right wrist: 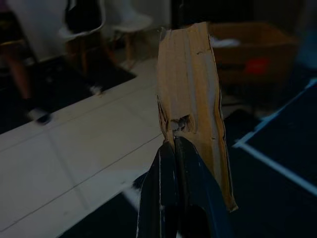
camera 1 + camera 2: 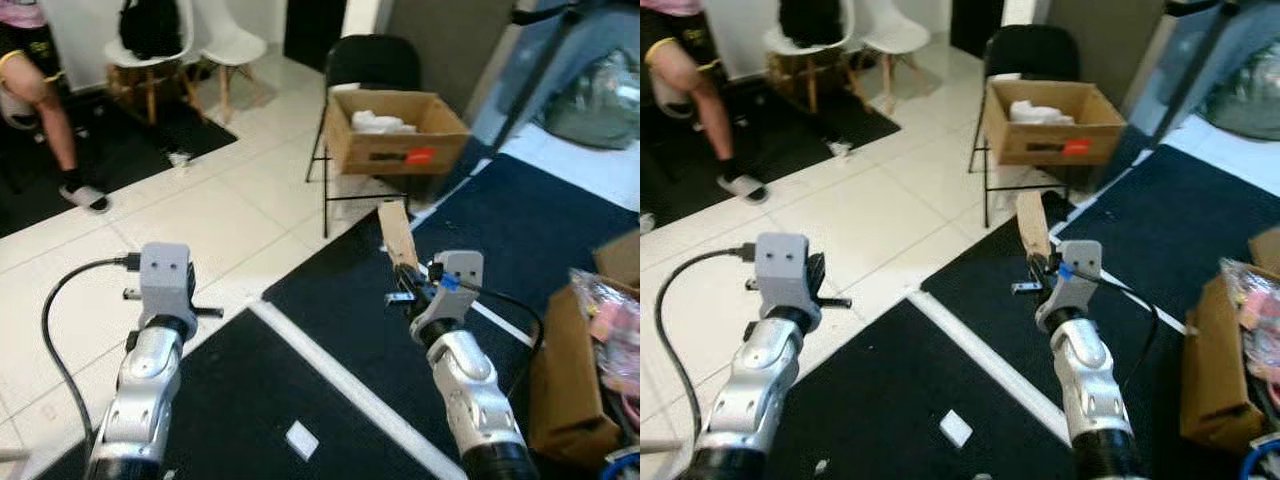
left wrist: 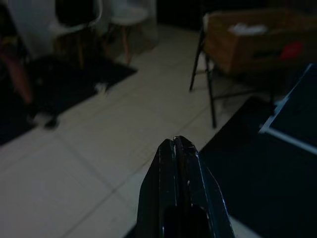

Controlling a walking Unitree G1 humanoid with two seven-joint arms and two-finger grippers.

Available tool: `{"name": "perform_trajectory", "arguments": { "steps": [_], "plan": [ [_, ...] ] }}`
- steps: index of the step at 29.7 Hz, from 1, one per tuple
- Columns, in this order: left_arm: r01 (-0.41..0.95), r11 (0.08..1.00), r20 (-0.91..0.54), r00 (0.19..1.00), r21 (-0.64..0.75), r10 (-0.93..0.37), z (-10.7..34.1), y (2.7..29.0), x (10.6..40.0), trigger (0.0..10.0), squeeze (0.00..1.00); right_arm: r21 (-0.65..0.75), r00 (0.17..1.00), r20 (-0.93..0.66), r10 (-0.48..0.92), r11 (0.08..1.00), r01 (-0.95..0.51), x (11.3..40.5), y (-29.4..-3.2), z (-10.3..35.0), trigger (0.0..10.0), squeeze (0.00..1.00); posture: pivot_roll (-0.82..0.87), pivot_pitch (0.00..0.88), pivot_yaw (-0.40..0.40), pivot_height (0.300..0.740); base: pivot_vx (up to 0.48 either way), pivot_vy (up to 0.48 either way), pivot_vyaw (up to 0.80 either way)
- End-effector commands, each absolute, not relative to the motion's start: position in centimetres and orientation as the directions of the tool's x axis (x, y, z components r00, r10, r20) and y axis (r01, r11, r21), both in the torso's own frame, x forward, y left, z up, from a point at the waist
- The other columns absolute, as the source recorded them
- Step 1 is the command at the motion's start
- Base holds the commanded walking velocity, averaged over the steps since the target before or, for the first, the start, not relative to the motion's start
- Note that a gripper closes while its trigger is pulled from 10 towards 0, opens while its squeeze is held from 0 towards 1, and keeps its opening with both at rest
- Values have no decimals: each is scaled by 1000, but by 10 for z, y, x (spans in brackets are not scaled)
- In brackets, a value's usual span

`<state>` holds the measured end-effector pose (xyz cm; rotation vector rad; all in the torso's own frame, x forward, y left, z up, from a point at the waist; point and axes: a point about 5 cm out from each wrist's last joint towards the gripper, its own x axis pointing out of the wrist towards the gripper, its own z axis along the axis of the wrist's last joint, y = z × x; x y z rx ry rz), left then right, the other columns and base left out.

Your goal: Picking trash to rubbish bin

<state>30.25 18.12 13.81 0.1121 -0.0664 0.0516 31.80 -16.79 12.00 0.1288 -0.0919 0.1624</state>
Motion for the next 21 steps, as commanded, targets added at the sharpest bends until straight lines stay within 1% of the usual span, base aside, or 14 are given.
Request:
{"name": "perform_trajectory", "arguments": {
  "steps": [1,6,9,13,21],
  "plan": [
    [-51,990,57,997,133,43,132,183,299,10000,0,129,985,80,151,979,-161,314,-168,113,10000,0,22,105,-55,740,0,0,-625],
    [-38,988,53,998,147,31,130,181,297,10000,0,131,986,79,146,979,-155,313,-170,113,10000,0,26,114,-55,740,0,0,-624],
    [-26,984,61,998,177,15,128,179,294,10000,0,130,986,77,149,979,-158,312,-169,112,10000,0,24,110,-55,740,0,0,-625],
    [-46,989,46,998,144,40,126,183,293,10000,0,130,985,77,157,978,-166,313,-167,112,10000,0,25,120,-53,740,0,0,-622],
    [-38,990,47,998,137,32,126,182,292,10000,0,129,983,75,166,976,-174,312,-165,111,10000,0,22,124,-61,740,0,0,-623]
  ]
}}
